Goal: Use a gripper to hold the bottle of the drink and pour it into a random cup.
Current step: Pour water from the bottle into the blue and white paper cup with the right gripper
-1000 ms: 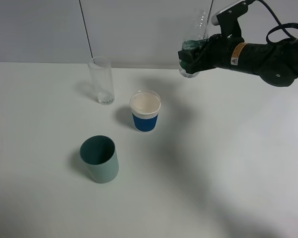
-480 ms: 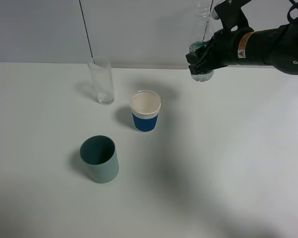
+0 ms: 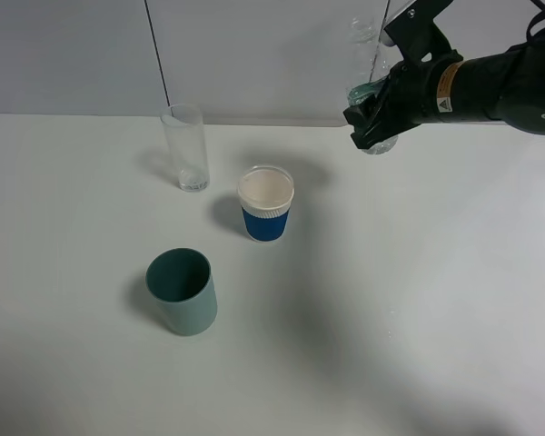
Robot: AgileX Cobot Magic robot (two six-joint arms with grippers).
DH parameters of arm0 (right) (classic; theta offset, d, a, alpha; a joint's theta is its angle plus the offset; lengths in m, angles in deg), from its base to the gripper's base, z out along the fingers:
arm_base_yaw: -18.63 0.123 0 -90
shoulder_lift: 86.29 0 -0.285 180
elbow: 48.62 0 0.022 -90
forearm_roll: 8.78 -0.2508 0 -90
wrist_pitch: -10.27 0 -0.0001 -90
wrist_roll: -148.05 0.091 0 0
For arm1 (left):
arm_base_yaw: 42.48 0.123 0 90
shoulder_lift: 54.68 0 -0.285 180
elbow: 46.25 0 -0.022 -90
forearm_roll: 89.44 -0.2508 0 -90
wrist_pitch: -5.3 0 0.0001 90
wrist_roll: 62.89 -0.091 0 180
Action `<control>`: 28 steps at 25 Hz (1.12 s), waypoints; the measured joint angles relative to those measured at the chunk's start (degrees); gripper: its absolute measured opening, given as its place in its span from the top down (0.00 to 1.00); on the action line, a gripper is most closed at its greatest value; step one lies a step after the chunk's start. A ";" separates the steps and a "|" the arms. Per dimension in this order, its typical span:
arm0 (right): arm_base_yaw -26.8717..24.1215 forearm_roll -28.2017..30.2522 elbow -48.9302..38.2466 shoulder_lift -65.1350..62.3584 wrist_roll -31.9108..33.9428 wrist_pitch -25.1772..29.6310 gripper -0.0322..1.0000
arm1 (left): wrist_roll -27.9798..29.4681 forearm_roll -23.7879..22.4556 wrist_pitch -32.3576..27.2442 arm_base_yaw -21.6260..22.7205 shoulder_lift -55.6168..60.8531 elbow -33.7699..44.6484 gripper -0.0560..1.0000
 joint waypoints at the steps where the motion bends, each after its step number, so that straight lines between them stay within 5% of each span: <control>1: 0.00 0.86 0.00 0.00 0.00 0.00 0.44 | 0.00 0.00 0.00 0.00 0.00 0.00 0.02; 8: 0.32 3.04 0.00 0.00 0.51 0.56 0.44 | 0.00 0.00 0.00 0.00 0.00 0.00 0.02; 28: 9.46 15.02 4.73 0.57 1.53 14.76 0.44 | 0.00 -0.07 0.00 0.00 0.00 0.00 0.02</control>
